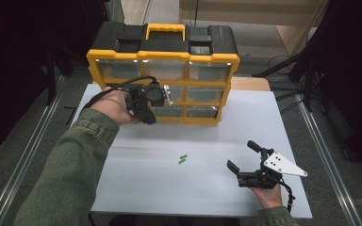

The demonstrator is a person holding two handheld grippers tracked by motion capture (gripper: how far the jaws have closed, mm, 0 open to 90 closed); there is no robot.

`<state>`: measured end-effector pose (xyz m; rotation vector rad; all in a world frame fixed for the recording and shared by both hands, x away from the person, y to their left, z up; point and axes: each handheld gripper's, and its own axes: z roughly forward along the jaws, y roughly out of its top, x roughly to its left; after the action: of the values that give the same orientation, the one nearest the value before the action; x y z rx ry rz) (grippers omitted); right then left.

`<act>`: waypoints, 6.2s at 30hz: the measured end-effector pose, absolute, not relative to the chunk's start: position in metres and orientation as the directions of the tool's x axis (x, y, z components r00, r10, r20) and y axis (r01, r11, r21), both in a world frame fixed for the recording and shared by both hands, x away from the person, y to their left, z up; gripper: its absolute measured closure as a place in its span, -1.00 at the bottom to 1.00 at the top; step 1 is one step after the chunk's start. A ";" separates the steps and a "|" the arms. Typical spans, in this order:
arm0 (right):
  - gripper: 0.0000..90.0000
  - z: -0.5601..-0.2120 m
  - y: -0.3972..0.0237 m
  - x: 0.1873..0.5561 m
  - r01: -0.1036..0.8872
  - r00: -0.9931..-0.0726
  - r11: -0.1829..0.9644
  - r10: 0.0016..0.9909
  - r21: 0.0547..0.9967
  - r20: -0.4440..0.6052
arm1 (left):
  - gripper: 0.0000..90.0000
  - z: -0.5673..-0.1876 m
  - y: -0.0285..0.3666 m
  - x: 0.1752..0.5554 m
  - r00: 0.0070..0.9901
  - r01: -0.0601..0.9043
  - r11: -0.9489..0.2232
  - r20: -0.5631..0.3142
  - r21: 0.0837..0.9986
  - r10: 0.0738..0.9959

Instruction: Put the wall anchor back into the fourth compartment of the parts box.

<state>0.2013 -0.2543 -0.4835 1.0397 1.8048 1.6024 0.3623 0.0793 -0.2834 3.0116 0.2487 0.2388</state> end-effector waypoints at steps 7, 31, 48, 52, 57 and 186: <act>-1.00 -0.483 -0.257 0.200 0.203 -0.572 -0.002 0.812 0.979 0.120 | 0.86 -0.258 0.115 0.379 0.951 0.210 -0.963 0.192 0.170 0.241; -1.00 -0.483 -0.259 0.199 0.202 -0.568 -0.014 0.813 0.979 0.129 | 0.22 -0.261 0.159 0.398 0.907 0.328 -0.924 0.207 0.194 0.366; -1.00 -0.482 -0.258 0.200 0.191 -0.573 -0.017 0.810 0.982 0.125 | -0.83 -0.268 0.110 0.365 0.930 0.278 -0.943 0.196 0.182 0.312; -1.00 -0.482 -0.258 0.200 0.191 -0.577 -0.018 0.807 0.981 0.127 | -0.92 -0.276 0.094 0.361 0.925 0.287 -0.941 0.202 0.180 0.321; -1.00 -0.482 -0.258 0.200 0.191 -0.573 -0.027 0.809 0.981 0.134 | -0.95 -0.289 0.073 0.354 0.937 0.255 -0.950 0.196 0.178 0.289; -1.00 -0.483 -0.246 0.204 0.203 -0.585 0.016 0.804 0.979 0.108 | 0.86 -0.319 0.036 0.358 0.989 0.112 -0.992 0.088 0.056 0.117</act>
<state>0.2039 -0.2464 -0.4830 1.0270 1.8085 1.6046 0.3579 0.0356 -0.3185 3.0820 0.1771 0.1411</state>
